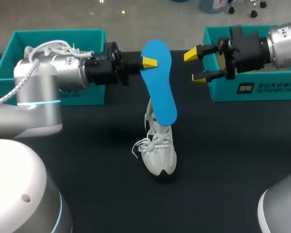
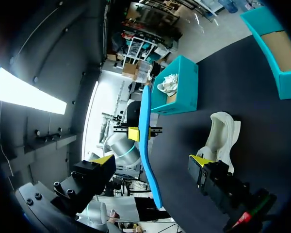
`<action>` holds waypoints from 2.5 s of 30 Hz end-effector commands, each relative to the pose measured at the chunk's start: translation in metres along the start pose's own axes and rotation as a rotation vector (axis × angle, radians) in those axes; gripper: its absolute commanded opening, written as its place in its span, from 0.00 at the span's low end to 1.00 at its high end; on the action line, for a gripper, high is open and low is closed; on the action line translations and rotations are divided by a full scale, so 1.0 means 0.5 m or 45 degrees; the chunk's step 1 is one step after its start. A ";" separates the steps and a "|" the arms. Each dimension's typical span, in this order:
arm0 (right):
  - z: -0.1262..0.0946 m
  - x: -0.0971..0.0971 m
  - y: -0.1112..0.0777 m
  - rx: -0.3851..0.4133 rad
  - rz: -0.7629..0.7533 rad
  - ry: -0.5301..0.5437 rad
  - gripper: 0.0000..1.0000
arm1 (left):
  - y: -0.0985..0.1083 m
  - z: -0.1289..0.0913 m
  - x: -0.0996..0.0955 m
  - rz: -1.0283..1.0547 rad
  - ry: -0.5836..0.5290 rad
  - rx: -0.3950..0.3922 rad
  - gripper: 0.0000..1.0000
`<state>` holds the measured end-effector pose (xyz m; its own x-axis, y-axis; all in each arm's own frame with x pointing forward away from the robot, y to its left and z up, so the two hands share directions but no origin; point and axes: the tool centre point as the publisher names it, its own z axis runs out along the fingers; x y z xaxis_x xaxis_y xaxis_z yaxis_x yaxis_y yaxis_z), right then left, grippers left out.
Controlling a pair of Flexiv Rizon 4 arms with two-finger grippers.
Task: Take the shoe out of the shoebox, open the shoe tongue, remove and reinsert the insole, then place the shoe into the shoebox
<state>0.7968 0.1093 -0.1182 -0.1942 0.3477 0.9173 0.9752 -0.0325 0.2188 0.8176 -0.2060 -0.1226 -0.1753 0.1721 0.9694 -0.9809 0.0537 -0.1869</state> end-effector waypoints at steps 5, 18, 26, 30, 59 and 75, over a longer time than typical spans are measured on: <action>0.006 -0.015 0.007 -0.010 0.022 0.151 1.00 | -0.002 0.000 0.005 0.016 -0.008 -0.014 0.00; 0.006 -0.015 0.007 -0.010 0.022 0.151 1.00 | -0.021 -0.016 0.008 0.934 -0.099 -0.020 0.00; 0.006 -0.015 0.007 -0.010 0.022 0.151 1.00 | -0.027 -0.018 0.011 0.974 -0.115 -0.016 0.00; 0.006 -0.015 0.007 -0.010 0.022 0.151 1.00 | -0.027 -0.018 0.011 0.974 -0.115 -0.016 0.00; 0.006 -0.015 0.007 -0.010 0.022 0.151 1.00 | -0.077 -0.016 -0.016 2.896 -0.203 -0.268 0.00; 0.006 -0.015 0.007 -0.010 0.022 0.151 1.00 | -0.077 -0.016 -0.016 2.896 -0.203 -0.268 0.00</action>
<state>0.8023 0.1079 -0.1250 -0.1895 0.2321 0.9540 0.9778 -0.0434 0.2048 0.8627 -0.2017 -0.1247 -0.8119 0.0544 -0.5813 0.5813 -0.0167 -0.8135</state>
